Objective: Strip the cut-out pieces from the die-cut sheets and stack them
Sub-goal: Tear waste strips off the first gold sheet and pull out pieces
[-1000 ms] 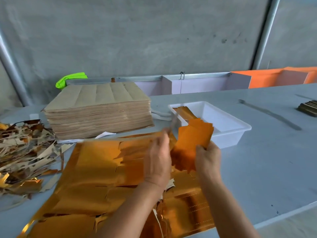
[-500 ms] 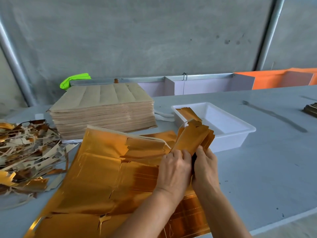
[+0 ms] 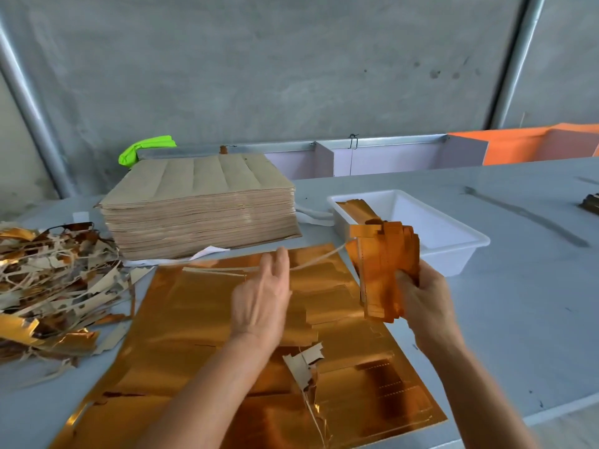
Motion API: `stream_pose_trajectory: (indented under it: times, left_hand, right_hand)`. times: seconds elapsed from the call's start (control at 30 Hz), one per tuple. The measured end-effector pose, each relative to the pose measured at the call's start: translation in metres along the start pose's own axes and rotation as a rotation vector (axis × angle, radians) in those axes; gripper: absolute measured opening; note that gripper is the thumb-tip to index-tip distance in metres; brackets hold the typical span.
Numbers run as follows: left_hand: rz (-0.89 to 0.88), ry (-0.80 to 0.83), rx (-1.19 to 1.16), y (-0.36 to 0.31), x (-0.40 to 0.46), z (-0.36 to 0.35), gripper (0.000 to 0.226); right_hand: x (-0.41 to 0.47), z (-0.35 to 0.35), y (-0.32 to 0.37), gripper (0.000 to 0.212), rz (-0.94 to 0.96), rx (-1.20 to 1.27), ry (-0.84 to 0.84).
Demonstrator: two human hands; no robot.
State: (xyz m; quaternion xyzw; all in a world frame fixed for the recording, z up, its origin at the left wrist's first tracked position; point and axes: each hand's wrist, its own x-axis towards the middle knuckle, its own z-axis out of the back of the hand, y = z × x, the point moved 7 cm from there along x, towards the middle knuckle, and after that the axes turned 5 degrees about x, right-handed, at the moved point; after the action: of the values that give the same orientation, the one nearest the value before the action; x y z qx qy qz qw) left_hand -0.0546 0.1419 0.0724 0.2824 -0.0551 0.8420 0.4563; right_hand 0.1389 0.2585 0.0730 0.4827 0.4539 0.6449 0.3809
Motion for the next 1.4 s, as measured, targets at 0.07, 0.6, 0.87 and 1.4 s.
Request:
stream_pose_trajectory:
  times: [0.07, 0.6, 0.87, 1.4]
  left_hand:
    - [0.047, 0.039, 0.022, 0.015, 0.006, -0.002, 0.044]
    - [0.870, 0.107, -1.101, 0.112, 0.036, -0.014, 0.018]
    - [1.043, -0.165, -1.556, 0.118, 0.074, -0.007, 0.011]
    - [0.671, 0.162, -1.348, 0.072, 0.034, 0.004, 0.015]
  right_hand:
    - [-0.001, -0.001, 0.000, 0.027, 0.011, -0.007, 0.070]
    - [-0.001, 0.010, -0.007, 0.012, -0.025, -0.006, 0.060]
    - [-0.015, -0.013, -0.022, 0.017, -0.170, 0.084, 0.134]
    - [-0.011, -0.067, 0.012, 0.027, 0.037, -0.035, 0.021]
